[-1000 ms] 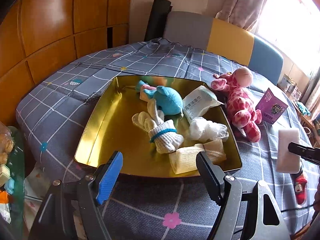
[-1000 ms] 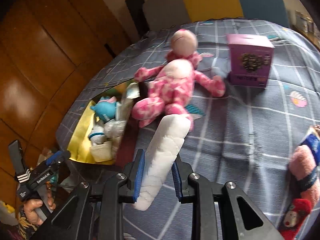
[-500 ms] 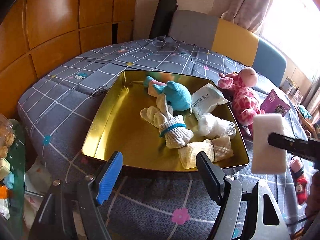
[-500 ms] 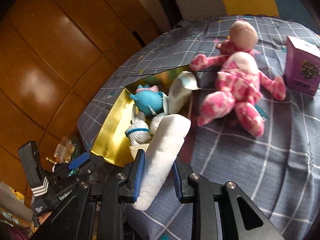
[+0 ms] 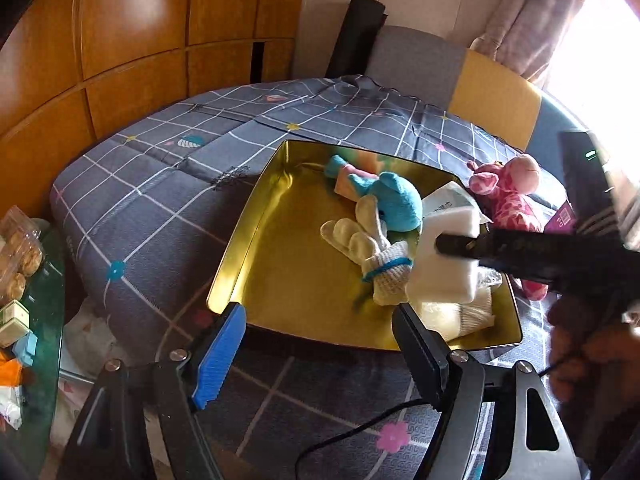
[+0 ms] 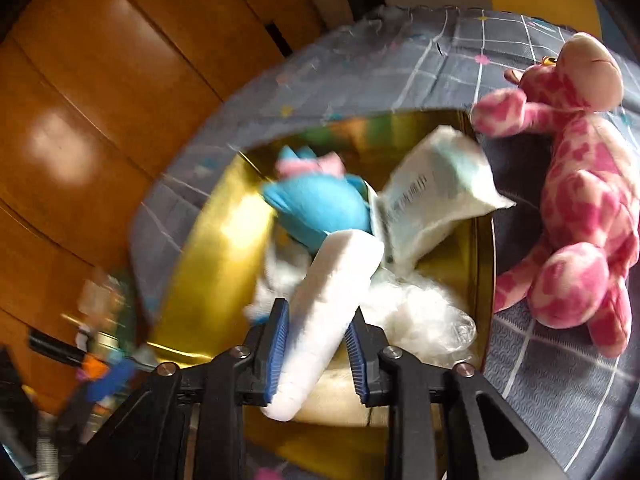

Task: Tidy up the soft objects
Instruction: 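Lower the white sponge bar into the gold tray and open the right gripper, then move both open grippers back toward the tissue pack and scrunchie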

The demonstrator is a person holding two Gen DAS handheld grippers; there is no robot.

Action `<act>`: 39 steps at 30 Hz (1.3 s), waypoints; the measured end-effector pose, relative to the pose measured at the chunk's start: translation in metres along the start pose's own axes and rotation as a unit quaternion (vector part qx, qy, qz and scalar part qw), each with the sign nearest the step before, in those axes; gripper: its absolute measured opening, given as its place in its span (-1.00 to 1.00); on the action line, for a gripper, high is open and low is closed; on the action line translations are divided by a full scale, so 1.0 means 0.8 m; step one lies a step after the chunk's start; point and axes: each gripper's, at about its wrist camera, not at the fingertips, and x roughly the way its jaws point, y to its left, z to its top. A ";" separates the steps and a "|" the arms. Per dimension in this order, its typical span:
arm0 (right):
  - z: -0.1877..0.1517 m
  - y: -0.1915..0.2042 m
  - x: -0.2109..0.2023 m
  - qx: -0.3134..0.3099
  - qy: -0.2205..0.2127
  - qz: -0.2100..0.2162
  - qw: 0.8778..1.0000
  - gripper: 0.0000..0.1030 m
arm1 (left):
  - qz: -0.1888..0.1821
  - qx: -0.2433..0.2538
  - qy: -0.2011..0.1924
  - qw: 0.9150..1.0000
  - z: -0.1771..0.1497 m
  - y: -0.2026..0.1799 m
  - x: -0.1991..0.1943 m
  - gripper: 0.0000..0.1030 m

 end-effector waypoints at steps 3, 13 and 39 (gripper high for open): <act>-0.008 -0.006 0.000 0.010 0.003 -0.005 1.000 -0.25 | 0.003 -0.002 0.003 1.000 -0.001 0.005 0.001 0.48; -0.027 -0.011 -0.041 0.011 -0.019 -0.006 1.000 -0.07 | 0.009 0.001 0.001 1.000 -0.002 0.004 0.003 0.48; -0.131 -0.058 -0.156 -0.085 -0.061 -0.170 0.980 -0.06 | -0.010 0.066 -0.026 0.997 -0.007 -0.048 -0.032 0.48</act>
